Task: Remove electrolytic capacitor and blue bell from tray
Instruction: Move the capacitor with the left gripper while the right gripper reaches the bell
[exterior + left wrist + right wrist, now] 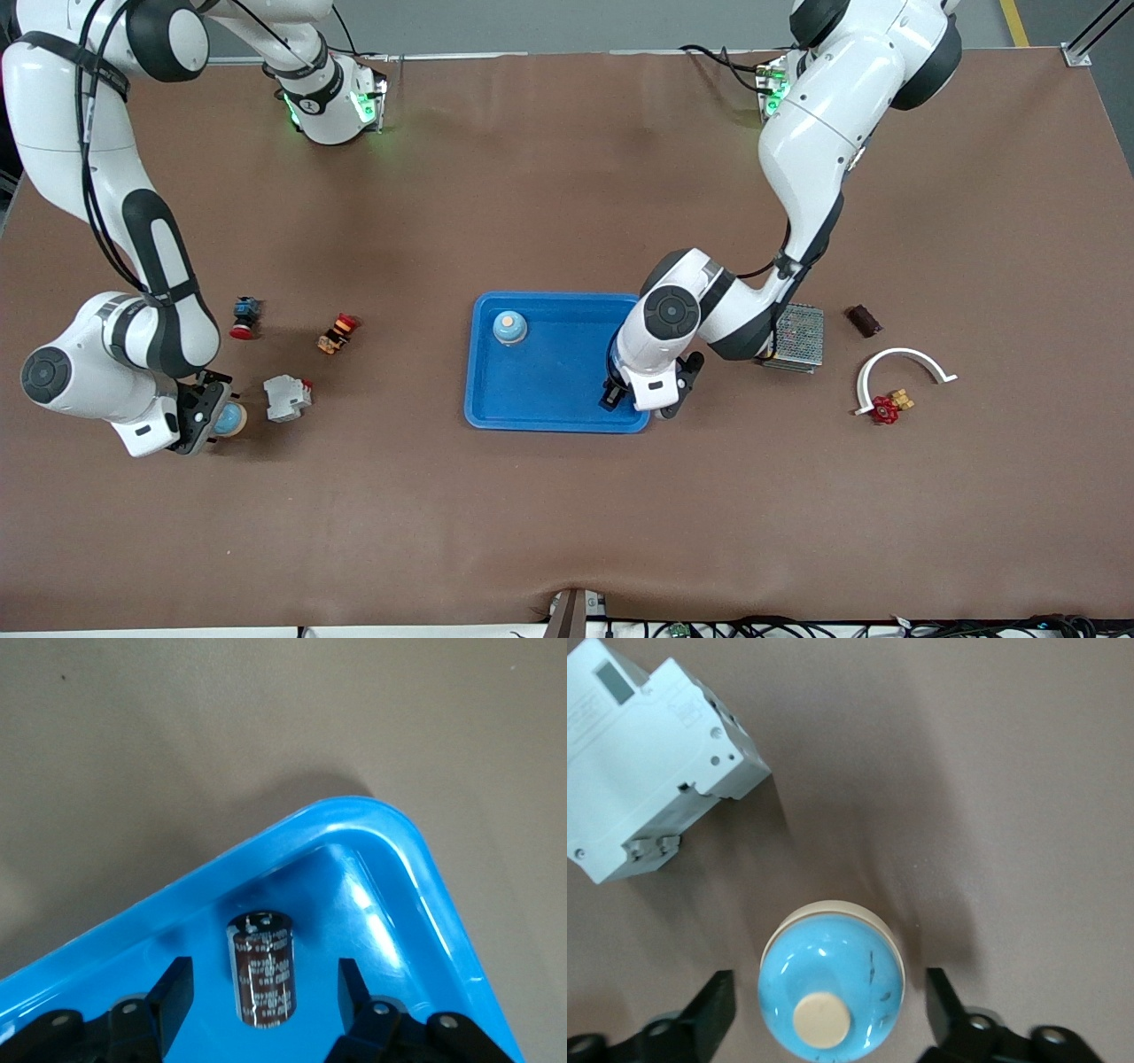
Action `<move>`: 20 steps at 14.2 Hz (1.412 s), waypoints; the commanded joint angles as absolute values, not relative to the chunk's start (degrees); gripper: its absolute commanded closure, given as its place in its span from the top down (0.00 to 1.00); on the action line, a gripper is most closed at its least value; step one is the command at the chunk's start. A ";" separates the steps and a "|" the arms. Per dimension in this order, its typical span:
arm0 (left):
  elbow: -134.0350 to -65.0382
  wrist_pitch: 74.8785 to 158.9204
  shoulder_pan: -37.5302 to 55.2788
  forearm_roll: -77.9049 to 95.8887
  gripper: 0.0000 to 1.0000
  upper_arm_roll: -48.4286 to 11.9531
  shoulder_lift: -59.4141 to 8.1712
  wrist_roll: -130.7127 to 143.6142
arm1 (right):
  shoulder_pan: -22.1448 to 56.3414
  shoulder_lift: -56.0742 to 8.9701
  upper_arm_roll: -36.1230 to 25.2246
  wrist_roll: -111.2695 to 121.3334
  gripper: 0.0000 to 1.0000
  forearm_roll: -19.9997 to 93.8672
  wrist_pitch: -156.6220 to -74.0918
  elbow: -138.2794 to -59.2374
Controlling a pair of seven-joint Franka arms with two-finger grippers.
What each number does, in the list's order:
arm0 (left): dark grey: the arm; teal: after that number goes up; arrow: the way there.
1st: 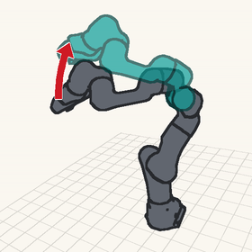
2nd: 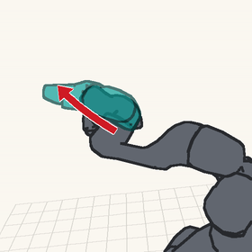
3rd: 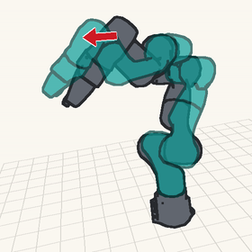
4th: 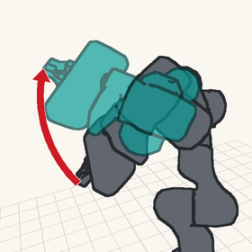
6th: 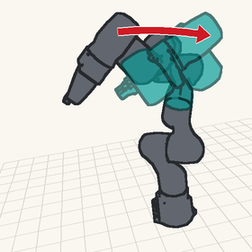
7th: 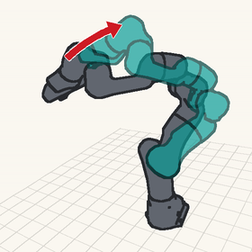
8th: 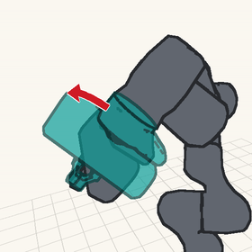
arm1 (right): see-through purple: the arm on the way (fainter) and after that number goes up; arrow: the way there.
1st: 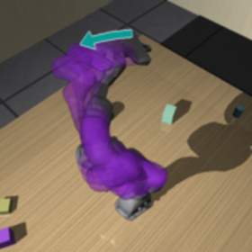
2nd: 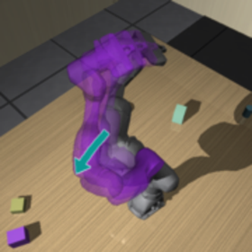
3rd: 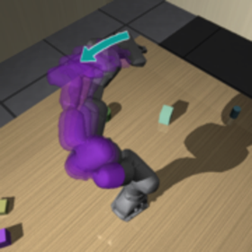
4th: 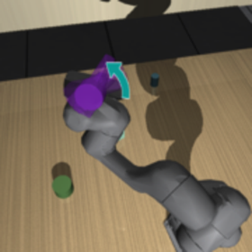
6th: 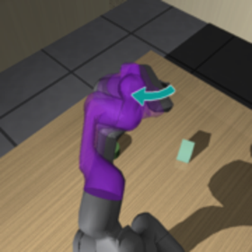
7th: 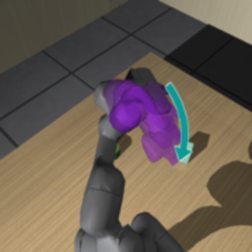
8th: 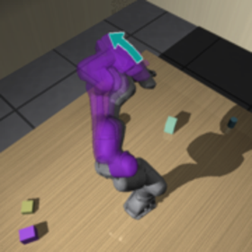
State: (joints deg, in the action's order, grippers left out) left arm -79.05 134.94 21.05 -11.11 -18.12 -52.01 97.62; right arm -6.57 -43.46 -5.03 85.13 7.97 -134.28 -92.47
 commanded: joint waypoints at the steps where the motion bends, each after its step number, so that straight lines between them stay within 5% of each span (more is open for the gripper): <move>1: -77.26 135.61 21.97 -10.72 0.64 -17.40 -53.61 97.21 | -7.74 -41.93 -3.60 85.96 1.00 9.67 -131.24 -92.20; 2: -77.26 135.62 21.97 -10.72 0.58 -17.40 -53.70 97.03 | -7.65 -41.58 -3.52 85.70 1.00 10.19 -128.96 -91.15; 5: -77.34 135.35 21.88 -10.90 0.01 -17.40 -53.26 97.21 | -6.43 -37.90 -3.34 77.56 1.00 11.07 -119.65 -87.81; 14: -77.96 118.86 17.06 -11.08 0.00 -18.02 -42.29 91.60 | 10.61 -23.30 -3.60 28.28 1.00 10.11 -103.99 -87.19; 20: -84.44 110.31 8.89 -10.37 0.00 -18.19 -33.94 80.17 | 25.29 -22.59 -3.60 -8.28 1.00 9.06 -106.33 -87.10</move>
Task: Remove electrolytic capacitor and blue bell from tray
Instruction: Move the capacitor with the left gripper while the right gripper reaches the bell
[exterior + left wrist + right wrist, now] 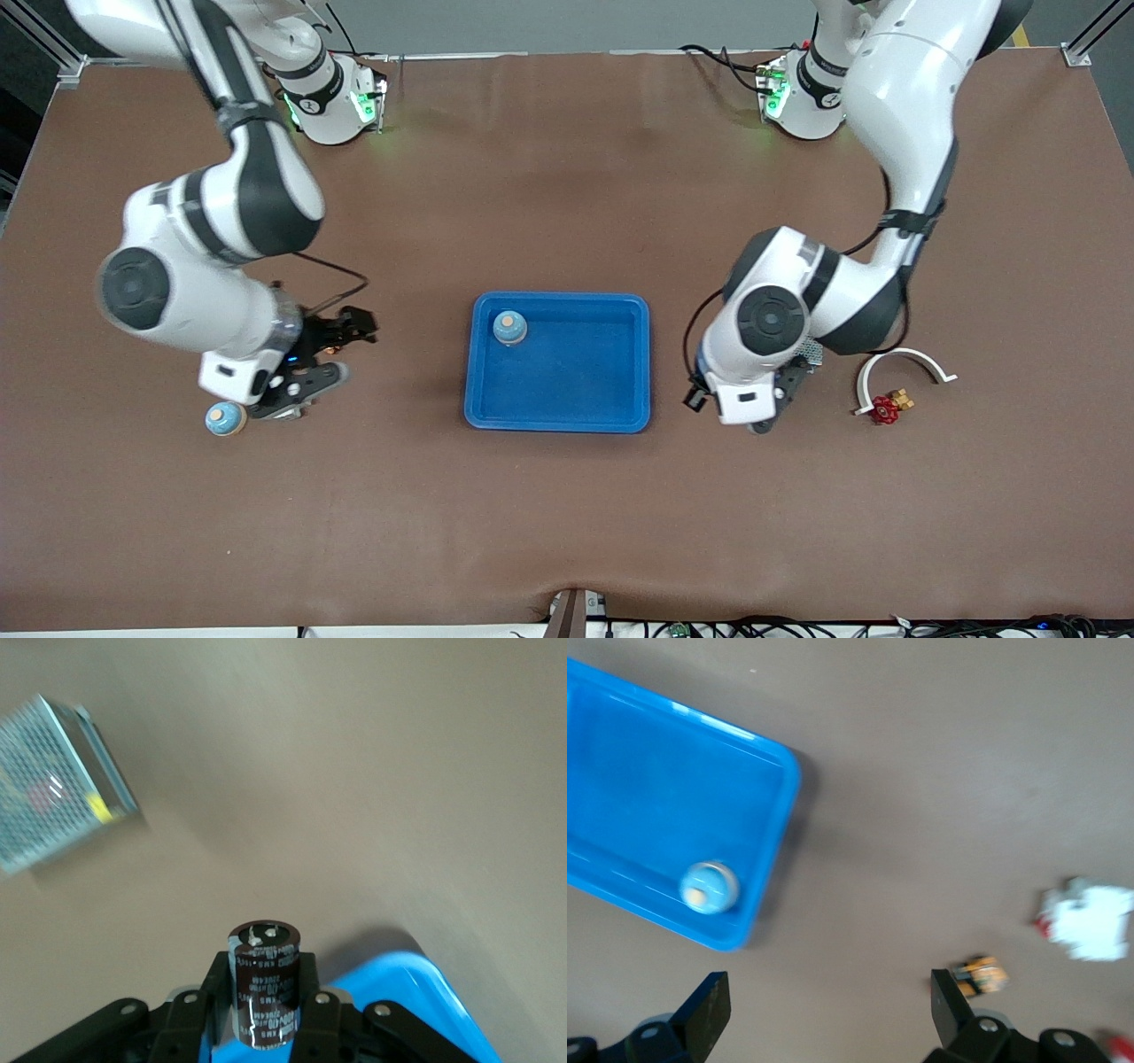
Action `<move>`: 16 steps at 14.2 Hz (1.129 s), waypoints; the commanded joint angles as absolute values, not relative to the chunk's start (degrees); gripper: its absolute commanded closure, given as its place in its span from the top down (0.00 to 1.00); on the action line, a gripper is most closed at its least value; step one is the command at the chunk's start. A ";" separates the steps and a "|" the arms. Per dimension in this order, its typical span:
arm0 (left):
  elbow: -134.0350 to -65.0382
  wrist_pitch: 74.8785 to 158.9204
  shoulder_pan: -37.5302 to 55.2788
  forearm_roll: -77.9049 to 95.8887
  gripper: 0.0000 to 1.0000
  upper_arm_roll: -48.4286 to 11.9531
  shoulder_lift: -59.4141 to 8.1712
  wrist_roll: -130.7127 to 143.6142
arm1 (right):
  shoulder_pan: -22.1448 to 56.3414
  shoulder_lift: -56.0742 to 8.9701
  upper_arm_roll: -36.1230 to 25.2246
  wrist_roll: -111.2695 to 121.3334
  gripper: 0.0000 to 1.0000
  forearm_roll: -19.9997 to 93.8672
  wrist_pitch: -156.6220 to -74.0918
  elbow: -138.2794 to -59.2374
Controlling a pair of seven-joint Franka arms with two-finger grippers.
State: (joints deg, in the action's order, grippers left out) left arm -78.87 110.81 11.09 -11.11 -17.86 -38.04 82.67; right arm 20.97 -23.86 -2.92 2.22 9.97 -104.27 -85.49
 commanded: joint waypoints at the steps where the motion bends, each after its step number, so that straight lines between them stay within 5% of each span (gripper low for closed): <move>1: -86.29 110.13 7.66 -10.37 0.00 -18.11 -32.36 78.07 | 27.49 -22.67 -3.60 -13.57 1.00 8.62 -109.13 -87.19; 7: -96.67 110.13 -5.08 -10.37 0.00 -18.19 -24.79 61.64 | 35.32 -27.94 -3.60 -33.64 1.00 8.35 -116.79 -87.54; 16: -99.58 114.51 -19.07 -14.66 0.00 -17.84 -27.68 45.96 | 38.31 -35.85 -3.87 -46.04 1.00 7.83 -123.03 -89.55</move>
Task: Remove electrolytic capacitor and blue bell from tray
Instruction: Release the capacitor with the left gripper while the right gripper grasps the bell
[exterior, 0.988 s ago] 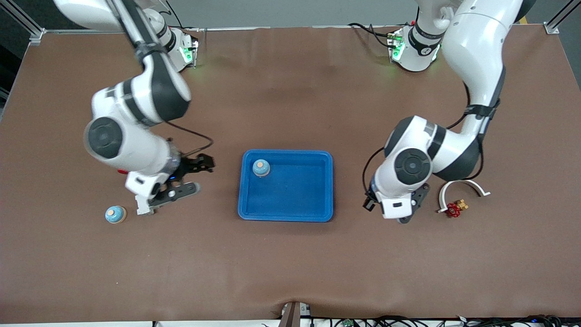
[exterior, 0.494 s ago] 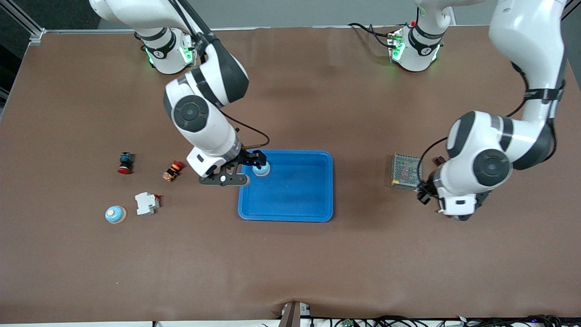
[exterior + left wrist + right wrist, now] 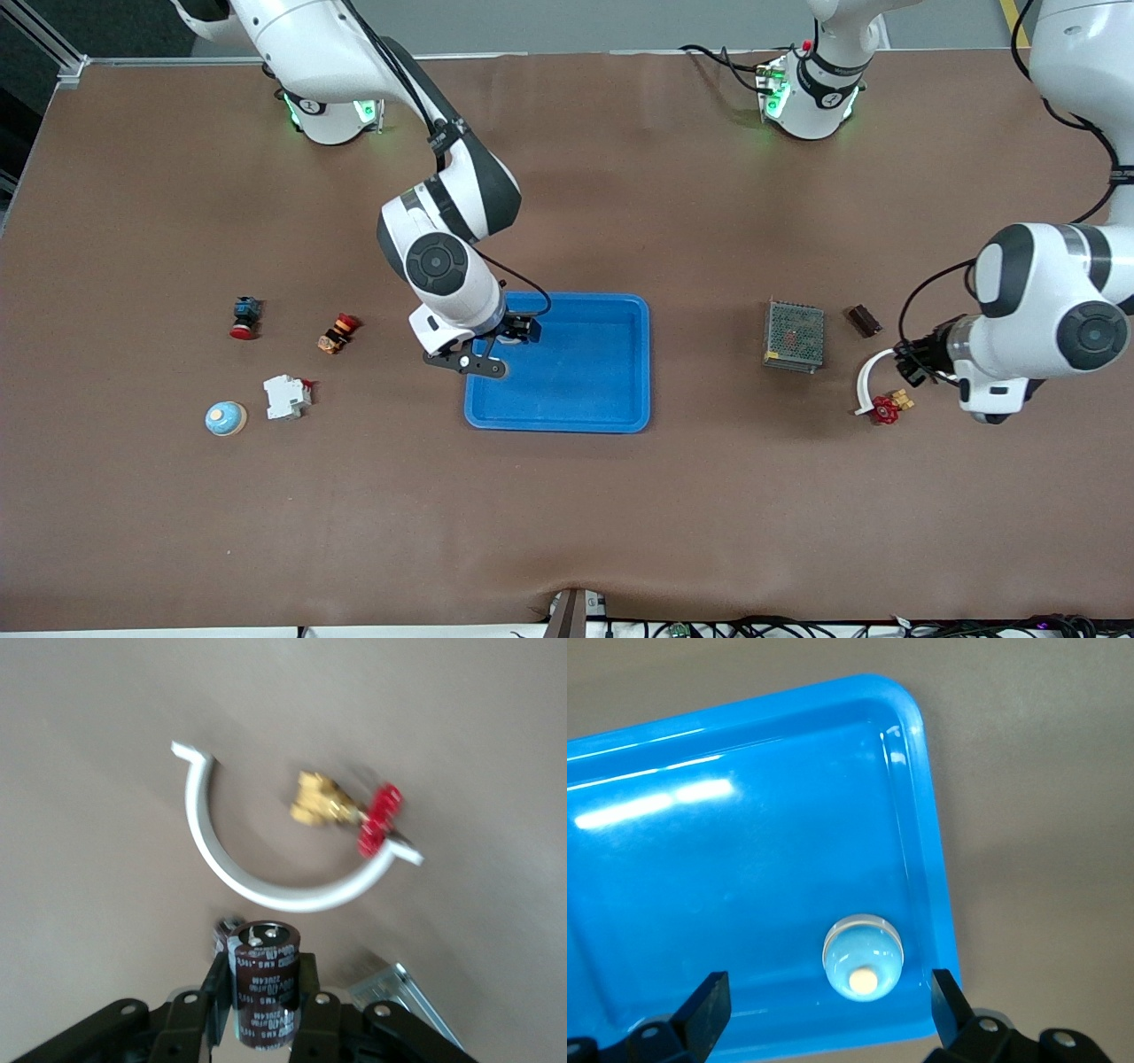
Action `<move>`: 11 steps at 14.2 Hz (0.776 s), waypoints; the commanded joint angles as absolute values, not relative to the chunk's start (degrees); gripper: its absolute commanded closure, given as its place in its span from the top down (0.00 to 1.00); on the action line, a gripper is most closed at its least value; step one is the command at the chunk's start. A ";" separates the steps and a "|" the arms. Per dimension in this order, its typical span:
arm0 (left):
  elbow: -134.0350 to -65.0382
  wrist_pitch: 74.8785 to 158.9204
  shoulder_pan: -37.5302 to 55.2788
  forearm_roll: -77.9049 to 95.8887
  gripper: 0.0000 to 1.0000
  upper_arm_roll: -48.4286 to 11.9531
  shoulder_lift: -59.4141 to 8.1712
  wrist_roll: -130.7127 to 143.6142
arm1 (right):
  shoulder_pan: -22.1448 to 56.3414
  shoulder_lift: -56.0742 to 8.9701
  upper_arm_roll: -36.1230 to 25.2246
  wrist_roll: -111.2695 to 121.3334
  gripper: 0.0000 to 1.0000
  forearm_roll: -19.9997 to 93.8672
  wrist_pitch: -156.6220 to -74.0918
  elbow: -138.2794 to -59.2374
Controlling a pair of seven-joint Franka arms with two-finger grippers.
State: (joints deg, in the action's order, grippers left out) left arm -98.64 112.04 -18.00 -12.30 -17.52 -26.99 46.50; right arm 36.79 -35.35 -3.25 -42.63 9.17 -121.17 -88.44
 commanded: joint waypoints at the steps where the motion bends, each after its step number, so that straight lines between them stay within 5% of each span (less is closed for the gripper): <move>1: -99.75 115.74 -20.29 -14.76 0.00 -17.84 -28.03 46.31 | 38.49 -36.29 -3.87 -46.75 1.00 6.87 -123.92 -90.08; 11: -101.95 130.16 -23.47 -17.22 0.00 -17.40 -35.24 46.41 | 41.30 -37.79 -3.78 -47.11 1.00 5.89 -131.81 -97.28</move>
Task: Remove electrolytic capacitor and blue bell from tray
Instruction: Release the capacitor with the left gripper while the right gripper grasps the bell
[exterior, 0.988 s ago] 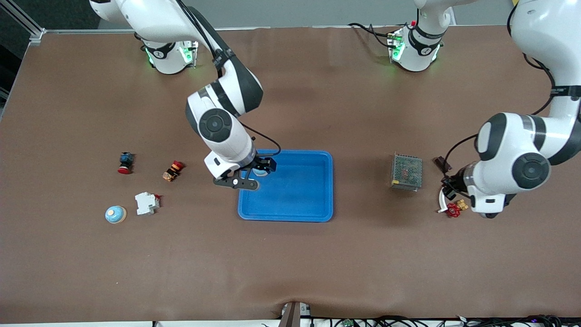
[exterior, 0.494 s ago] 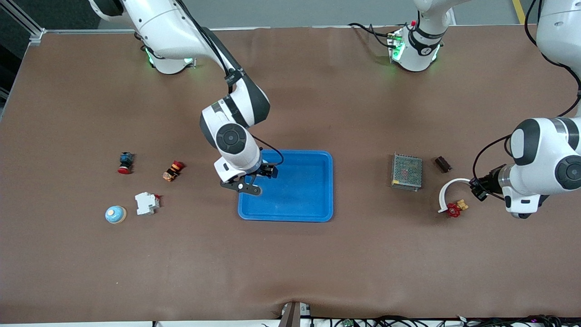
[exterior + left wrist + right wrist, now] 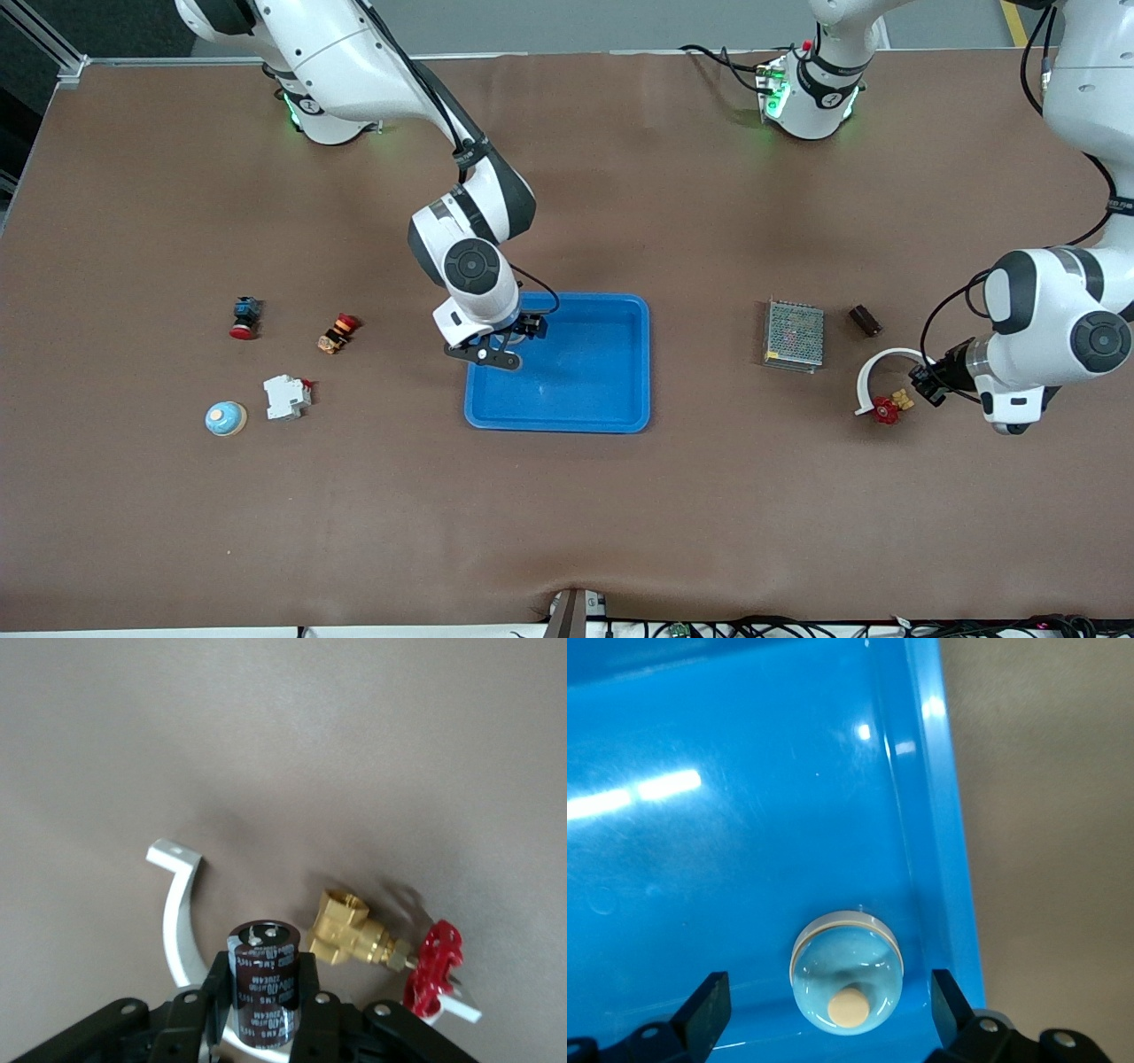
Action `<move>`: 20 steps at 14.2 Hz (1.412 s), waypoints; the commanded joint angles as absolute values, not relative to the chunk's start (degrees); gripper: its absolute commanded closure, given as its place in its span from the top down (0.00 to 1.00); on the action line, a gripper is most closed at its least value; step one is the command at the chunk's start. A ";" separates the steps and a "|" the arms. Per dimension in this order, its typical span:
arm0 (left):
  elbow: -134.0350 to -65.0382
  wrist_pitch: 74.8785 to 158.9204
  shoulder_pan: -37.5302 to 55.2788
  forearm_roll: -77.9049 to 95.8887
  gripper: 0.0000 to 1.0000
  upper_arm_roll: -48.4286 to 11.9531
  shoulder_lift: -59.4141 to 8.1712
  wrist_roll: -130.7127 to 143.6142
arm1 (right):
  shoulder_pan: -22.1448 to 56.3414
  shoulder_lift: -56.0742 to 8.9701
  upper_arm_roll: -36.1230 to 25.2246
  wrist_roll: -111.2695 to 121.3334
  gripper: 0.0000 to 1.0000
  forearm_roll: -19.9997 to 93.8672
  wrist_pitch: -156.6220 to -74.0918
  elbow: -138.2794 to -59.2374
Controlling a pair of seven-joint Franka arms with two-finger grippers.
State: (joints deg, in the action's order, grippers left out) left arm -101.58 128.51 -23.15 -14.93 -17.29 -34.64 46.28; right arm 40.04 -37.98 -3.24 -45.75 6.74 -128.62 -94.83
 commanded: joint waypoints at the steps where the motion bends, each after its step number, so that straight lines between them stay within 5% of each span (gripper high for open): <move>1: -101.87 130.51 -23.55 -17.66 0.00 -17.40 -35.33 46.49 | 41.83 -38.23 -3.78 -47.37 1.00 5.89 -133.58 -98.08; 10: -103.09 130.17 -23.47 -17.67 0.00 -17.40 -36.65 46.49 | 42.63 -41.13 -3.87 -47.46 1.00 5.80 -137.37 -98.44; 16: -104.24 128.85 -24.17 -17.93 0.00 -17.31 -35.25 46.32 | 42.36 -41.04 -3.78 -47.55 0.46 5.98 -137.29 -98.44; 18: -104.15 128.32 -24.17 -17.93 0.00 -17.31 -35.24 46.49 | 42.28 -41.04 -3.78 -47.55 0.34 5.98 -137.29 -98.35; 20: -104.06 128.32 -24.08 -17.93 0.01 -17.31 -35.77 46.85 | 42.28 -40.87 -3.78 -47.55 0.34 5.98 -137.20 -98.26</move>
State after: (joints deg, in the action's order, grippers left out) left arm -103.20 129.05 -23.84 -16.74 -17.10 -36.72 46.28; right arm 41.87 -40.58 -3.34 -46.24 6.73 -136.77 -98.00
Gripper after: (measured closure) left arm 0.665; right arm 0.335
